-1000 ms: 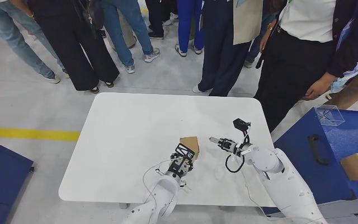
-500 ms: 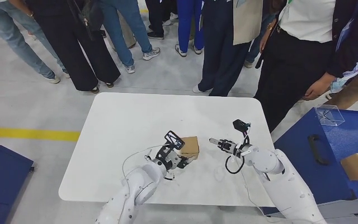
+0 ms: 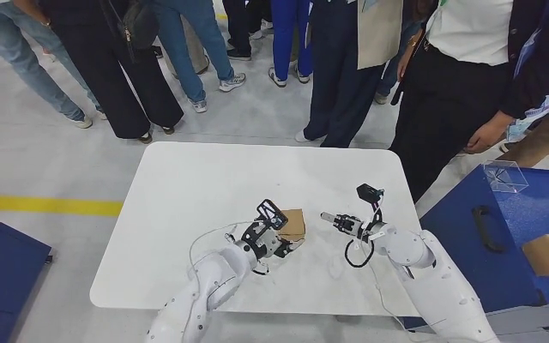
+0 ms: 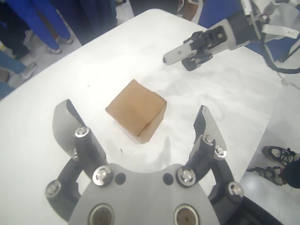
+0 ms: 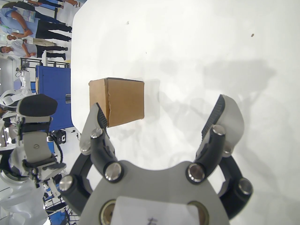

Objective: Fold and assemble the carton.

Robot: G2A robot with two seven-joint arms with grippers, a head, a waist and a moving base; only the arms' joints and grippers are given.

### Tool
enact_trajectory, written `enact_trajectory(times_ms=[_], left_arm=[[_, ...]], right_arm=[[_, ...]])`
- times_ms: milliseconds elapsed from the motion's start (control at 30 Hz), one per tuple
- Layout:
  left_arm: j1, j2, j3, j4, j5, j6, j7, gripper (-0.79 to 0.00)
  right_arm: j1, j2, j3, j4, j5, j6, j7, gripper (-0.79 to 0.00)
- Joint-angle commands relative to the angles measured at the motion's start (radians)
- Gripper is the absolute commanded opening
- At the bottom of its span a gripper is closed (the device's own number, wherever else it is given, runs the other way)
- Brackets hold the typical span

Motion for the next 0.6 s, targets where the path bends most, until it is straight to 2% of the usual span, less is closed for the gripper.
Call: enact_trajectory(times_ms=[0,133,167,367,567], left_arm=[[-0.09,0.012,-0.018,0.11,0.085,-0.22,0.13,0.0],[-0.249,0.031,-0.014,0.318,0.172,-0.497,0.329,0.0],[-0.285,0.033,-0.005,0.367,0.196,-0.532,0.367,0.0],[-0.428,0.027,0.138,0.608,0.342,-0.531,0.602,0.0],[-0.517,-0.022,0.246,0.819,0.373,-0.461,0.672,0.0]], right_arm=[[0.006,-0.003,-0.007,0.008,-0.01,0.017,-0.005,0.0],[0.031,-0.014,-0.049,0.031,-0.057,0.065,-0.035,0.0],[0.038,-0.017,-0.062,0.037,-0.067,0.072,-0.041,0.0],[0.083,-0.038,-0.119,0.074,-0.089,0.091,-0.07,0.0],[0.111,-0.054,-0.164,0.093,-0.119,0.084,-0.073,0.0]])
